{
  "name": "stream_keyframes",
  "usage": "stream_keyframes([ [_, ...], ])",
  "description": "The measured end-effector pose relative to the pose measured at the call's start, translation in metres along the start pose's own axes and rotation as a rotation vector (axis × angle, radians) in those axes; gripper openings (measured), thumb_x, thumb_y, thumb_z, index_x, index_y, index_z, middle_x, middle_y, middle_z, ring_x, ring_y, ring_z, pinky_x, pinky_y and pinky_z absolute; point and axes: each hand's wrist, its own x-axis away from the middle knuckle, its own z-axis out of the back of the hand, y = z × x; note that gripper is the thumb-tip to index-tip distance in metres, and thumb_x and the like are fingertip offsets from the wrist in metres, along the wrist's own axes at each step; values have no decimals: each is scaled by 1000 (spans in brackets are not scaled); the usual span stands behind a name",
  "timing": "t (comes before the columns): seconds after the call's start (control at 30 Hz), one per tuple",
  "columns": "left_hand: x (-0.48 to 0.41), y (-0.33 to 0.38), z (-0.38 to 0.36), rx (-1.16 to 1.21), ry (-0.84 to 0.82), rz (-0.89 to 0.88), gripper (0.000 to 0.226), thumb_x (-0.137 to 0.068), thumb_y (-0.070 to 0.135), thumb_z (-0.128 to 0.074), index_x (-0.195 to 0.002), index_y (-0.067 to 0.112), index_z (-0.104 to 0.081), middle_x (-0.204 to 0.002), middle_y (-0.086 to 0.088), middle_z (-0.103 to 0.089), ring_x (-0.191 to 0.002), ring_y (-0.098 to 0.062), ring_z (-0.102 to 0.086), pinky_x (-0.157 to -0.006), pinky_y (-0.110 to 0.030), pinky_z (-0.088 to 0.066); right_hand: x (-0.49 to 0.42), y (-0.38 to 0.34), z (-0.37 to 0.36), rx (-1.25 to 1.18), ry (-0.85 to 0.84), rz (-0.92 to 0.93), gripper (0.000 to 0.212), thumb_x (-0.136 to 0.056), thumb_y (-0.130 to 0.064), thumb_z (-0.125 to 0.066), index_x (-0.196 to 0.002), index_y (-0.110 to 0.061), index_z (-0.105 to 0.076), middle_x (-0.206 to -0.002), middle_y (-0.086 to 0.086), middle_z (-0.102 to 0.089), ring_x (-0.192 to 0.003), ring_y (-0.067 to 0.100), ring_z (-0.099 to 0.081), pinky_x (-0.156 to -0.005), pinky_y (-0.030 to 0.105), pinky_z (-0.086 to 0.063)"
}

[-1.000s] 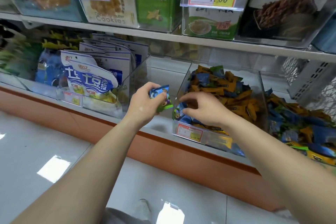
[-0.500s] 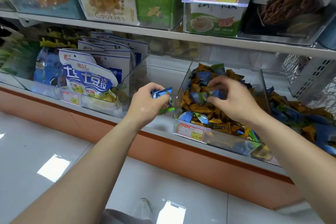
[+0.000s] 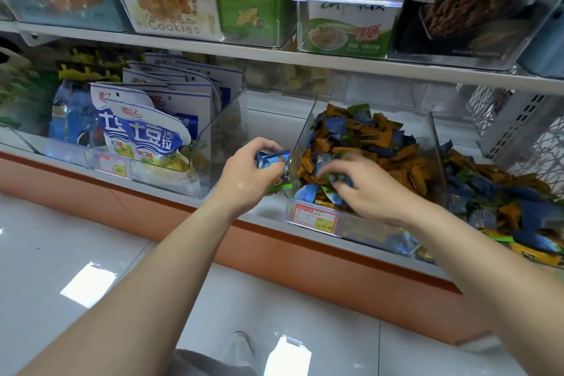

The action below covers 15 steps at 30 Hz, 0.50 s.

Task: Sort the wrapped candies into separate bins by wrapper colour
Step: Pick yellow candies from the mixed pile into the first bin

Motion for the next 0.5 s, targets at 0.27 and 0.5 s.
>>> stream_keyframes([
  [0.27,5,1,2,-33,-67,11,21,-98,13,-52,-103,26,-67,-101,3,-64,-69,8,-60,-57,-8,-43,-7,-3,-10,162,-151,-6,25,-95,-41,-57,-113,-28,-70,-107,-7,-71,-98,15,-65,-83,39,-54],
  [0.5,7,2,-10,-95,-49,13,26,-98,37,-57,-79,19,-55,-66,8,-60,-54,-6,-57,-52,-16,-42,-7,8,1,-22,172,-40,10,-98,-33,-55,-98,-29,-64,-83,-17,-63,-68,-10,-56,-54,11,-39],
])
